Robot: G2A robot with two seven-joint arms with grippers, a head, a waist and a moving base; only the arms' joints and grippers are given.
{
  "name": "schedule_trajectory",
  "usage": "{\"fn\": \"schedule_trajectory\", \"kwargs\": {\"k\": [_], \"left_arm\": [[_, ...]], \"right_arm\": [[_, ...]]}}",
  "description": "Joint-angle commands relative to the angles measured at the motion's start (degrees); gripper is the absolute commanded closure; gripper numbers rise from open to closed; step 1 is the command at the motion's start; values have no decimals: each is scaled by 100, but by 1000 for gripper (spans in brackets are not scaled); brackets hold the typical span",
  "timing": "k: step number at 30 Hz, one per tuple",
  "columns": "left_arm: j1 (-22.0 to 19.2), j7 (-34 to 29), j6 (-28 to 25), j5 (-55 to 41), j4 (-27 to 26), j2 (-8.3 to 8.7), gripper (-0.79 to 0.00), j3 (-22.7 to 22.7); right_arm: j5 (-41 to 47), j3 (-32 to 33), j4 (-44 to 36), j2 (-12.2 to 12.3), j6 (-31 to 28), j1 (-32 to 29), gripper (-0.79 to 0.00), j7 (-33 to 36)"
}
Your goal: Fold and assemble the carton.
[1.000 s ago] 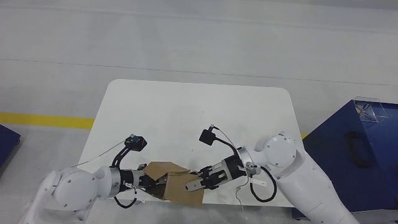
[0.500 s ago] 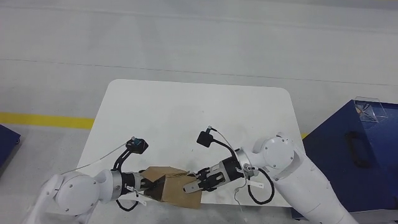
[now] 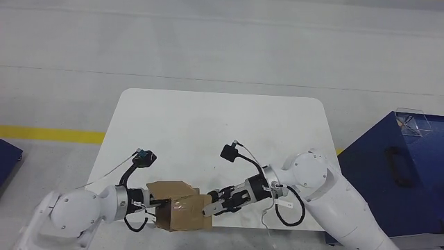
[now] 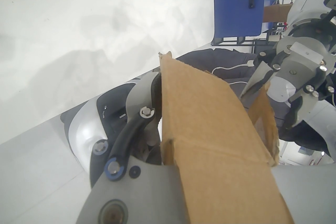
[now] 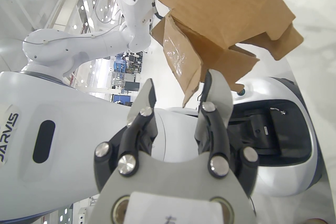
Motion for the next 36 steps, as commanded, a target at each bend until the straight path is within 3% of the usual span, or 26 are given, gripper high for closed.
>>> {"fn": "schedule_trajectory", "kwargs": {"k": [1,7,11,19,27,36], "left_arm": [[27,140,78,21,77,-2,0,-15],[-366,0,1113,-1472,831,-68,0,-2],[-875,-436,2218,-3013,1877,-140,0,220],[-840,-410,2208,-3089,1888,-147,0,248],[-781,-138,1660,-4721,2073,-259,0,288],[-713,-83,1571,-4882,2025,-235,0,392]], "right_arm": [[-93,10,28,10,60,-40,-785,-57],[-199,1008,-91,200,372,-458,-785,-721],[-45,1325,-282,247,381,-696,-785,-947],[-45,1325,-282,247,381,-696,-785,-947],[-751,1079,-343,218,756,-766,-785,-1727],[-1303,513,-225,114,1073,-576,-785,-2188]]}}
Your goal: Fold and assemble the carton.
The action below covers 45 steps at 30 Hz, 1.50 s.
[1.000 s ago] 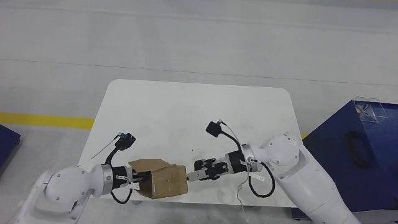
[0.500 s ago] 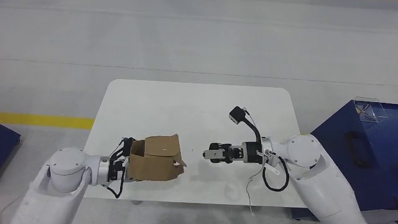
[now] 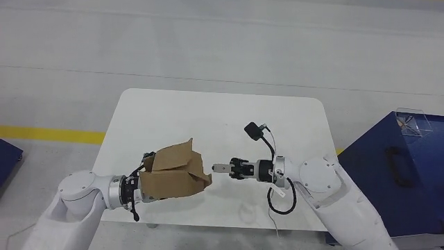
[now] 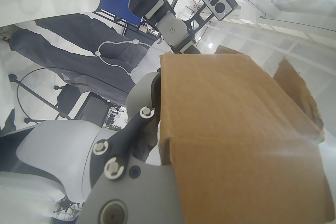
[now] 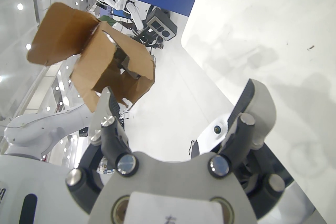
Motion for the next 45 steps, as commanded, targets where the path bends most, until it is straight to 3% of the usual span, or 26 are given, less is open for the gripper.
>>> {"fn": "schedule_trajectory", "kwargs": {"k": [1,8,15,31,45], "left_arm": [[15,9,-5,4,-23,10,0,13],[-11,57,-22,-50,33,42,0,8],[-6,62,-40,-102,58,71,0,39],[-159,289,138,-211,455,122,0,118],[2,416,110,-203,203,196,0,42]], "right_arm": [[-26,-155,79,-33,29,44,-785,-43],[-415,-942,475,-215,182,371,-785,-160],[-252,-1220,747,-349,70,570,-785,-253],[-43,-603,189,-235,-565,198,-785,-56],[-368,-737,127,-292,-315,328,-785,-124]]}}
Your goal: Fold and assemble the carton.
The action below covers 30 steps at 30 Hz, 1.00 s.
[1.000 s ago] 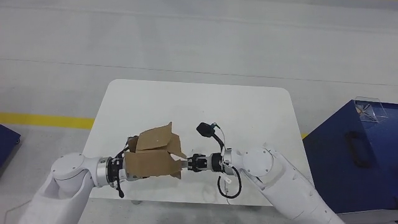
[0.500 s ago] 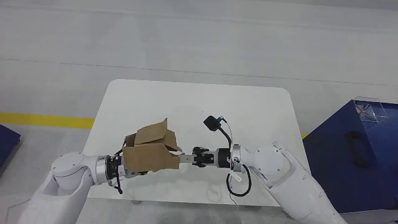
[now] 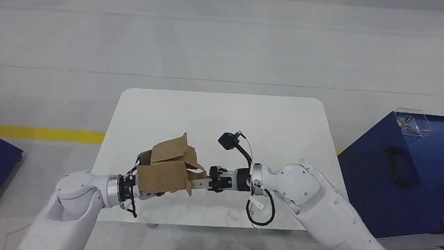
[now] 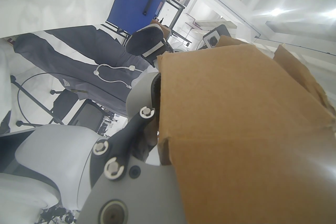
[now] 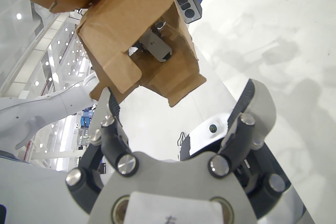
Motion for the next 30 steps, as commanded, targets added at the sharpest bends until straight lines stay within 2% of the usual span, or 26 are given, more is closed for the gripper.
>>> {"fn": "schedule_trajectory", "kwargs": {"k": [1,7,30], "left_arm": [[42,-12,-48,-5,-44,12,0,-22],[146,-28,-85,-48,-168,45,0,-77],[492,-377,-232,-120,-818,167,0,-111]], "right_arm": [[-1,84,66,16,37,-18,-785,36],[36,271,276,42,229,5,-785,146],[-595,-173,345,-112,651,246,-785,-186]]}}
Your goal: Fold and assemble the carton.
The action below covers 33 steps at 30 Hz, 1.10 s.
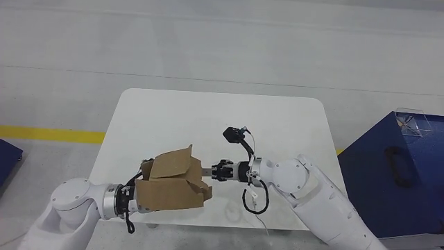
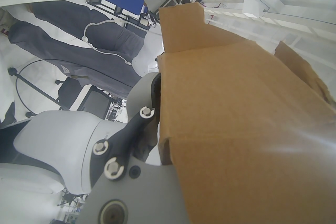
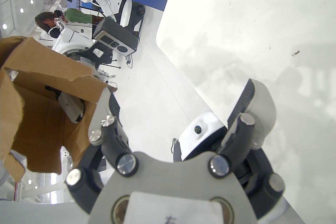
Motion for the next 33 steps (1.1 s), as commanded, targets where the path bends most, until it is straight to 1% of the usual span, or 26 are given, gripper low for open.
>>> {"fn": "schedule_trajectory", "kwargs": {"k": [1,6,11,15,19,25,29,33], "left_arm": [[16,3,-33,-17,-10,7,0,1],[52,108,-36,23,27,28,0,-36],[76,178,-35,22,24,25,0,-24],[138,327,194,-216,46,23,0,1],[16,283,434,-377,206,20,0,115],[-194,304,578,-357,367,8,0,373],[-275,301,567,-347,421,6,0,483],[-330,264,439,-275,432,9,0,564]], "right_arm": [[-100,-47,-55,-11,31,26,-785,4],[-17,177,-111,13,142,-19,-785,-10],[-20,598,-431,103,261,-249,-785,-5],[229,1078,-815,182,158,-535,-785,-37],[209,1364,-1246,248,-13,-834,-785,-25],[-140,1166,-1311,254,-21,-917,-785,85],[-48,943,-1179,209,-15,-854,-785,79],[-92,679,-1043,156,-14,-748,-785,42]]}}
